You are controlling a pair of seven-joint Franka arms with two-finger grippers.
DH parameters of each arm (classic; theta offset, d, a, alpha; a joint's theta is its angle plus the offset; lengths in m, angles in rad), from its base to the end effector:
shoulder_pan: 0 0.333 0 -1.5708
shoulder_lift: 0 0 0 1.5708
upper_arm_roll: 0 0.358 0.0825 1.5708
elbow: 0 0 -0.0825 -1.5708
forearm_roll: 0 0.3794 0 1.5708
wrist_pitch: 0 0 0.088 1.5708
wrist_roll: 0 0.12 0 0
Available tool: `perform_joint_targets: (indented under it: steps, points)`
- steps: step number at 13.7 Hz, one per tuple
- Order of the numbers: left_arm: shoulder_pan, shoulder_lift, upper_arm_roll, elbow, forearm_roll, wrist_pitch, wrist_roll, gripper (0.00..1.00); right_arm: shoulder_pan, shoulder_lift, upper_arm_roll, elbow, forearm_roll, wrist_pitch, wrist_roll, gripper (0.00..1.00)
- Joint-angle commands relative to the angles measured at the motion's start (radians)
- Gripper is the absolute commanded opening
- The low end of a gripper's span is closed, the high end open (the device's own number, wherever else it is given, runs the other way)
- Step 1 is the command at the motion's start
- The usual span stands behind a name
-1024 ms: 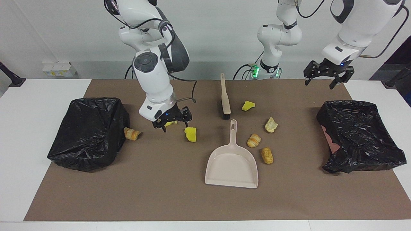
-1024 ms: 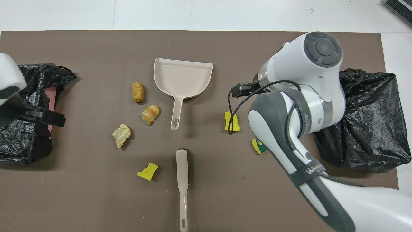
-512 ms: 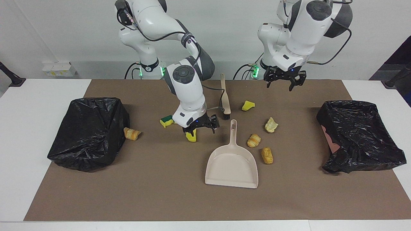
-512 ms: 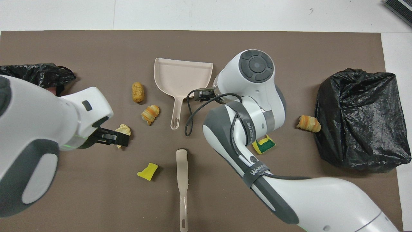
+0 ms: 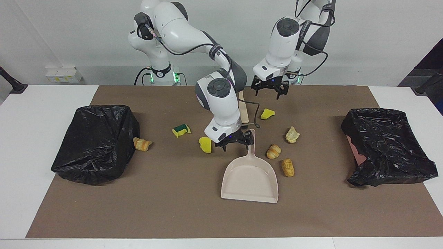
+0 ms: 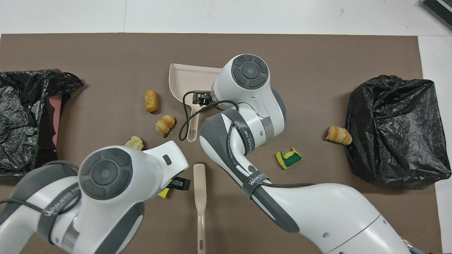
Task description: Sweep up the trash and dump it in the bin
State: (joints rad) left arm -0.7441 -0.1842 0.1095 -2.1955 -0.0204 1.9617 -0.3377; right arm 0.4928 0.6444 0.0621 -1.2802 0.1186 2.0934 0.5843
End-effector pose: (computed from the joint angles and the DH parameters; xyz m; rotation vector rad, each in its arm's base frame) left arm 0.3837 -0.2817 0.4882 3.0966 -0.4537 -0.0985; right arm 0.6595 0.4023 0.4134 -2.9243 0.1398 -0.0959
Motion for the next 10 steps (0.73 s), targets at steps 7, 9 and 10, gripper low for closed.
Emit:
perform_joint_targets:
  steps: [7,9,10]
  points:
    - [-0.245,0.028,0.018,-0.256,-0.007,0.244,-0.246,1.00,0.013,0.078,0.025,0.064,0.046,0.030,0.091,0.98]
    - [-0.265,0.022,0.018,-0.273,-0.042,0.272,-0.280,1.00,0.032,0.080,0.025,0.062,0.042,0.025,0.097,0.83]
    - [-0.274,0.014,0.016,-0.286,-0.070,0.272,-0.283,1.00,0.033,0.080,0.025,0.062,0.038,0.024,0.097,0.77]
